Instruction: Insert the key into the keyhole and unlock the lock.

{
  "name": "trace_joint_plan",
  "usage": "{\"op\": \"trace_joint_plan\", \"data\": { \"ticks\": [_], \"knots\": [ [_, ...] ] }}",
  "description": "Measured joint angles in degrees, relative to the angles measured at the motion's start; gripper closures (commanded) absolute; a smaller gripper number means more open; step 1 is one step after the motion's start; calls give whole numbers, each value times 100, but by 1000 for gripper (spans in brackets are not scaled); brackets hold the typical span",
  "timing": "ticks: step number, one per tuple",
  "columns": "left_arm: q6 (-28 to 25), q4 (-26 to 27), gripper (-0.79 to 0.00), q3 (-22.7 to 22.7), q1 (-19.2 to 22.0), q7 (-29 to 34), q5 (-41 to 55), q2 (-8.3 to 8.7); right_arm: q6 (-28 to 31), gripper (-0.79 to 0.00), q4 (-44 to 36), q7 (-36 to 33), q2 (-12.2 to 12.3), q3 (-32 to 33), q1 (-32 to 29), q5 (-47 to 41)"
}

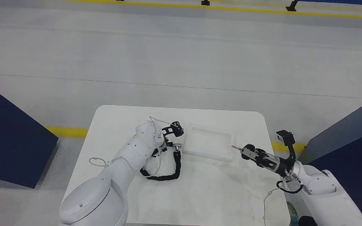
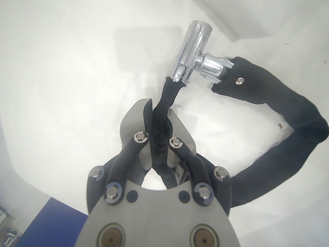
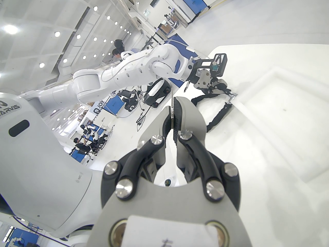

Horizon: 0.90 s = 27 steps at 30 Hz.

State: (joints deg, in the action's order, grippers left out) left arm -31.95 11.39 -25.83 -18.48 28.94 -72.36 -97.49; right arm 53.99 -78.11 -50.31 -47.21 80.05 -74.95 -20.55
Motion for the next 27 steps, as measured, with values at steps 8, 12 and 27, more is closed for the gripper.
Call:
{"op": "trace_joint_plan", "data": {
  "ticks": [8, 12, 27],
  "knots": [
    [1027, 380, 0, 159, -86, -336, -666, 98, 0, 0, 0, 0, 0, 0, 0, 0],
    [1395, 677, 0, 131, -180, -413, -844, 212, 0, 0, 0, 0, 0, 0, 0, 0],
    [2147, 3770, 0, -714, -1291, 267, -1960, 1402, 0, 0, 0, 0, 0, 0, 0, 0]
  ]
}}
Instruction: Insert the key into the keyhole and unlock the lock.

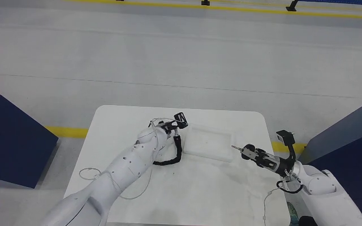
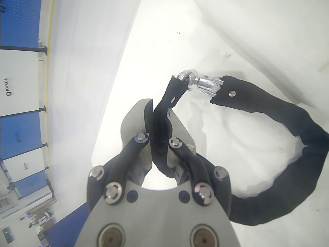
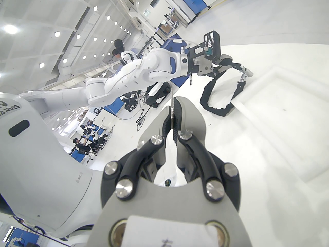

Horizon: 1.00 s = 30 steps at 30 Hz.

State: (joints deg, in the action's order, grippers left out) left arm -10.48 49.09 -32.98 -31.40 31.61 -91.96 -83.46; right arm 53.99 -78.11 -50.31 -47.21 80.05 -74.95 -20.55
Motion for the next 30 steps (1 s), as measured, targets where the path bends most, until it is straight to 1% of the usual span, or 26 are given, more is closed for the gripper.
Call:
{"op": "trace_joint_plan", "data": {
  "ticks": [2, 3, 5, 6, 9, 12, 15, 19, 22, 30],
  "knots": [
    [34, 742, 0, -271, -350, 353, -302, 238, 0, 0, 0, 0, 0, 0, 0, 0],
    [1, 1265, 0, -474, -613, 580, -517, 396, 0, 0, 0, 0, 0, 0, 0, 0],
    [-108, 2068, 0, -808, -1045, 852, -848, 622, 0, 0, 0, 0, 0, 0, 0, 0],
    [-204, 2574, 0, -1032, -1342, 972, -1066, 758, 0, 0, 0, 0, 0, 0, 0, 0],
    [-472, 3644, 0, -1519, -2039, 1038, -1553, 1018, 0, 0, 0, 0, 0, 0, 0, 0],
    [-641, 4352, 0, -1840, -2575, 893, -2011, 1175, 0, 0, 0, 0, 0, 0, 0, 0],
    [-685, 4697, 0, -1997, -2914, 599, -2430, 1261, 0, 0, 0, 0, 0, 0, 0, 0],
    [-706, 4795, 0, -2073, -3138, 173, -2778, 1309, 0, 0, 0, 0, 0, 0, 0, 0],
    [-780, 4751, 0, -2091, -3166, 209, -2669, 1300, 0, 0, 0, 0, 0, 0, 0, 0],
    [-774, 4741, 0, -2089, -3164, 213, -2683, 1301, 0, 0, 0, 0, 0, 0, 0, 0]
  ]
}}
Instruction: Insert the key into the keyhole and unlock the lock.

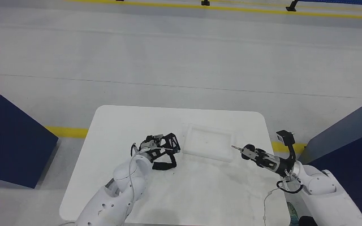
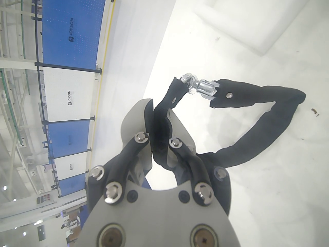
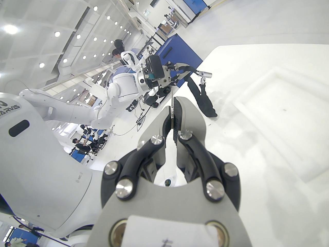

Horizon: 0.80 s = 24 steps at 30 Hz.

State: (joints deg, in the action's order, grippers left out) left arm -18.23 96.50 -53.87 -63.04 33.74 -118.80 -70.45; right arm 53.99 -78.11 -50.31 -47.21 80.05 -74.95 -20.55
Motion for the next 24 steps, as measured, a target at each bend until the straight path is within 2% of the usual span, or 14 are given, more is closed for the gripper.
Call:
{"op": "trace_joint_plan", "data": {
  "ticks": [3, 8, 13, 24],
  "knots": [
    [213, -183, 0, 6, -43, -221, -335, 8, 0, 0, 0, 0, 0, 0, 0, 0],
    [856, -406, 0, -50, -152, -1415, -509, 21, 0, 0, 0, 0, 0, 0, 0, 0],
    [1440, -483, 0, -109, -328, -2409, -1147, 69, 0, 0, 0, 0, 0, 0, 0, 0],
    [3225, -715, 0, -262, -688, -4274, -2400, 156, 0, 0, 0, 0, 0, 0, 0, 0]
  ]
}}
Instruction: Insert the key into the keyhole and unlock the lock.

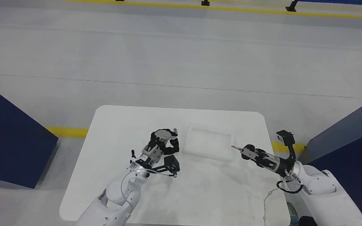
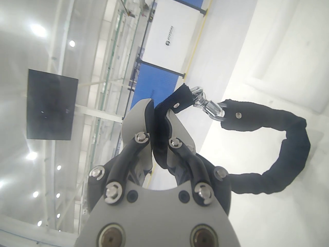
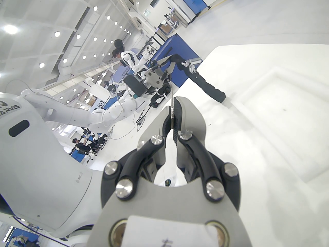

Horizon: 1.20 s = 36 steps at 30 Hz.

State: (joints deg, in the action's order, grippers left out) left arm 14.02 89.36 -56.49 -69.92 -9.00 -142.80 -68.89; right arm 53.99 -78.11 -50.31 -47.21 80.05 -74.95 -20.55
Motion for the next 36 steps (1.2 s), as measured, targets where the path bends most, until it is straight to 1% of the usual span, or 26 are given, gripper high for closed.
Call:
{"op": "trace_joint_plan", "data": {
  "ticks": [6, 12, 15, 36],
  "knots": [
    [854, -249, 0, -47, 12, -756, -295, -3, 0, 0, 0, 0, 0, 0, 0, 0],
    [1596, -490, 0, -36, 56, -1232, -322, -43, 0, 0, 0, 0, 0, 0, 0, 0],
    [1837, -607, 0, -18, 101, -1323, -431, -66, 0, 0, 0, 0, 0, 0, 0, 0],
    [1853, -620, 0, -15, 106, -1324, -444, -68, 0, 0, 0, 0, 0, 0, 0, 0]
  ]
}}
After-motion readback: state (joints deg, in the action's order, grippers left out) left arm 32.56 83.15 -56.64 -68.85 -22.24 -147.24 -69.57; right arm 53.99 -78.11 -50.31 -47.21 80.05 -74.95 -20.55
